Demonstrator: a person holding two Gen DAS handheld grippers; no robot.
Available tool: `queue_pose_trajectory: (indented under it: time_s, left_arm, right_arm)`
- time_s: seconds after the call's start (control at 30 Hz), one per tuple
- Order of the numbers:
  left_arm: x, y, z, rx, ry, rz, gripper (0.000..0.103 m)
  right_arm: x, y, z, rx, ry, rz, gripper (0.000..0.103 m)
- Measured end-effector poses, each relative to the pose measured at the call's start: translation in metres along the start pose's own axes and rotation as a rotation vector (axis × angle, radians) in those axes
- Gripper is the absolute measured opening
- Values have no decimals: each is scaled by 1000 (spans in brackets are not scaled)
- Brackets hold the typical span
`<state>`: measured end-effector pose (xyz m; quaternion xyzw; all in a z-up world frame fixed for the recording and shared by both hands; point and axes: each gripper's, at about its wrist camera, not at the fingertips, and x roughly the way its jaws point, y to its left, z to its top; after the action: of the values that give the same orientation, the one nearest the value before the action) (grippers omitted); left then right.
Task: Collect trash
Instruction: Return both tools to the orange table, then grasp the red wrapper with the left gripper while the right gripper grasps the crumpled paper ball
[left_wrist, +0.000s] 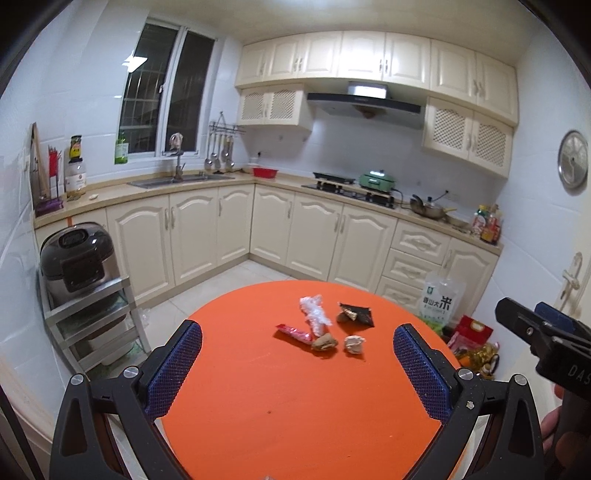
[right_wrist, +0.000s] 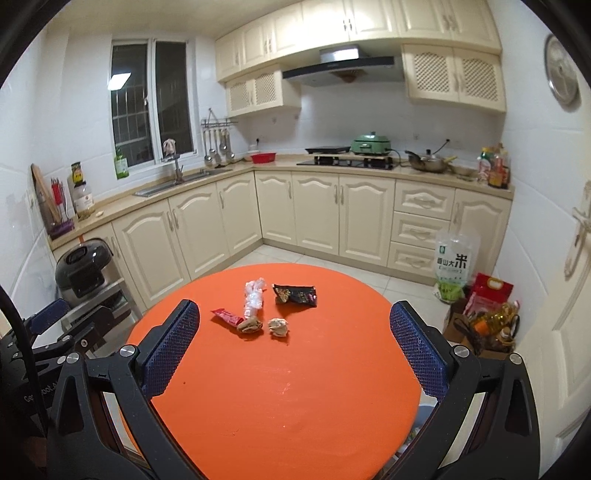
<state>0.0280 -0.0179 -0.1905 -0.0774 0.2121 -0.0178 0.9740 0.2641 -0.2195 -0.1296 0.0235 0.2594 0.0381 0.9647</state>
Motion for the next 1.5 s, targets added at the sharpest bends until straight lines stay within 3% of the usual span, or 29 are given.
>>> queue_pose_trajectory:
  time_s: [0.3, 0.67, 0.9, 1.07, 1.13, 1.23, 1.5]
  left_arm:
    - [60, 0, 31, -9, 85, 3, 102]
    - [188, 5, 78, -11, 228, 10, 102]
    - [281, -4, 115, -13, 327, 38, 102]
    - [342, -11, 141, -10, 376, 49, 102]
    - [364, -15, 147, -10, 391, 52, 102]
    - [396, -21, 156, -11, 410, 54, 102]
    - [454, -41, 159, -5, 438, 39, 102]
  right_arm:
    - [42, -9, -4, -2, 66, 18, 103]
    - [153, -17, -28, -4, 266, 46, 102]
    - [243, -13, -49, -47, 414, 73, 78]
    - [282, -4, -61, -67, 476, 98, 73]
    - [293, -1, -65, -81, 493, 111, 61]
    - [297, 5, -69, -124, 480, 99, 35]
    - [298, -12, -67, -76, 471, 135, 32]
